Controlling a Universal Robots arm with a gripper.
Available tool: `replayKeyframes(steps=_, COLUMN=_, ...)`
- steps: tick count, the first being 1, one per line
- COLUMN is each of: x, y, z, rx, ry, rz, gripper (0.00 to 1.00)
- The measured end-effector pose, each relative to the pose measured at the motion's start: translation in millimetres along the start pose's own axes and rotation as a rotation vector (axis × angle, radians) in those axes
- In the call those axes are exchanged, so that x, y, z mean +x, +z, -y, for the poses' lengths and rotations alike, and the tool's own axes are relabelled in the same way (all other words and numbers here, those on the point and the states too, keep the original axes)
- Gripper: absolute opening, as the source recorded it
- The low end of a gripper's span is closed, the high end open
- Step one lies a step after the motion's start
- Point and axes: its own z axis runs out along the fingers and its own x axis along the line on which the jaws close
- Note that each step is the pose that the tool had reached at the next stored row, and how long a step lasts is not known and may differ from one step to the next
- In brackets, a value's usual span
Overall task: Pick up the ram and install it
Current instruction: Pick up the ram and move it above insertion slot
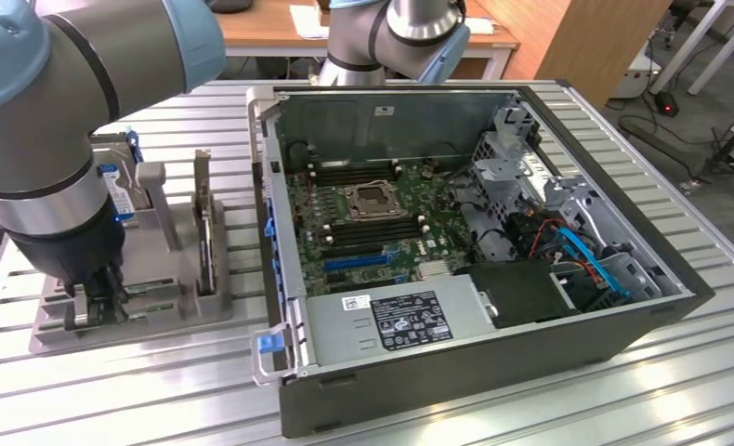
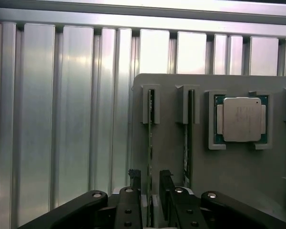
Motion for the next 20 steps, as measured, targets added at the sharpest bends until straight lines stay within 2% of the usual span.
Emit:
replayKeyframes(steps=10, x=0.0, y=4.0, z=0.4, rx=0.0001, ry=-0.002, rz=0.0, gripper=0.29)
replayKeyframes(steps=20, x=0.3, y=4.4, z=7.7, rx=0.0, ry=-0.003, rz=-0.0001, gripper=0.29)
